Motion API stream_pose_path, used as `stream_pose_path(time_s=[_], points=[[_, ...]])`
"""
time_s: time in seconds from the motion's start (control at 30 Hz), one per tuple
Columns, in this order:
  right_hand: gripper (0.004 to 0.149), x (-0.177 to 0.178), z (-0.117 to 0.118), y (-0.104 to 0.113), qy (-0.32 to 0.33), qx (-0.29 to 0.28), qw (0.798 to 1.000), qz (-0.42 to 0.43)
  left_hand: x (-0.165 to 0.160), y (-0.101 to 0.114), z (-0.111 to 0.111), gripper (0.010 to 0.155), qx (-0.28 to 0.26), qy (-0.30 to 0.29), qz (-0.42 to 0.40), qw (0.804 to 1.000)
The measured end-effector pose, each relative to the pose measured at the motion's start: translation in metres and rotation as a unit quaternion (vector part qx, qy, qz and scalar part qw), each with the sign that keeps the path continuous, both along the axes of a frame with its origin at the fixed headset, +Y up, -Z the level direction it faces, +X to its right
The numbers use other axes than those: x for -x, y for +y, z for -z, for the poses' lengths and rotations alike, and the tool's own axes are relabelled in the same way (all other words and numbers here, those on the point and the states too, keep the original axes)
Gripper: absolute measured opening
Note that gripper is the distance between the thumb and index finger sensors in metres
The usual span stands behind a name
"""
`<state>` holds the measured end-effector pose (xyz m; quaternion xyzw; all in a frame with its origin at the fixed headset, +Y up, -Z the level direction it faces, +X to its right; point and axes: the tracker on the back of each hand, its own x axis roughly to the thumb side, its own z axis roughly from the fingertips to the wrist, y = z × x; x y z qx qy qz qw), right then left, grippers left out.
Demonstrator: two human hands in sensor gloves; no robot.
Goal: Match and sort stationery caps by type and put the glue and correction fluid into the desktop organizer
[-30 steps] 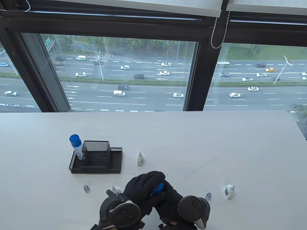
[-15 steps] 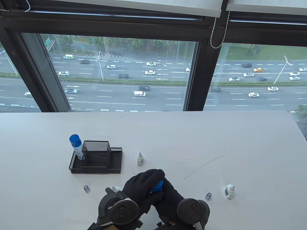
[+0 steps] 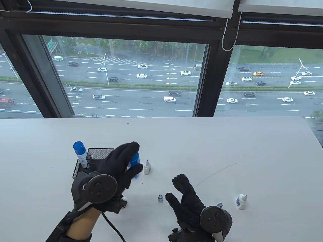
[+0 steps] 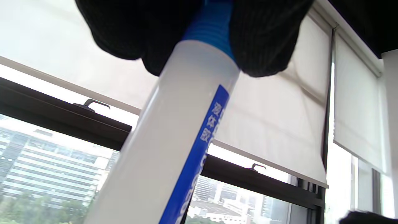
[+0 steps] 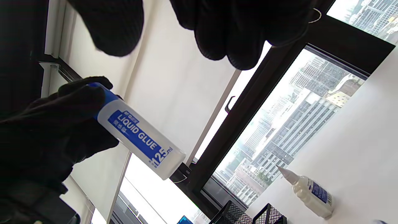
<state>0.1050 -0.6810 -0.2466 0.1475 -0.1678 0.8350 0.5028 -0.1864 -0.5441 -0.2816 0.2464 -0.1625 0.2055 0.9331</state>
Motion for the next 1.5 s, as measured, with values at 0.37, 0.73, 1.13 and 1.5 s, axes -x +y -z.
stream_pose_path(time_s=[0.37,0.73,1.13,1.5], points=[[0.071,0.004,-0.001,0.0,0.033,0.017,0.999,-0.01,0.106,-0.034,0.044,0.072,0.116,0.212,-0.046,0.969],[0.07,0.0,0.002,-0.001,0.045,0.041,0.998,0.025,0.154,-0.075,0.054,0.075,0.173,0.316,-0.08,0.929],[0.07,0.002,0.003,-0.003,0.04,0.044,0.998,0.008,0.152,-0.116,0.071,0.077,0.197,0.315,-0.05,0.927],[0.07,0.003,0.004,-0.005,0.043,0.052,0.998,0.008,0.152,-0.142,0.076,0.078,0.221,0.311,-0.05,0.923]])
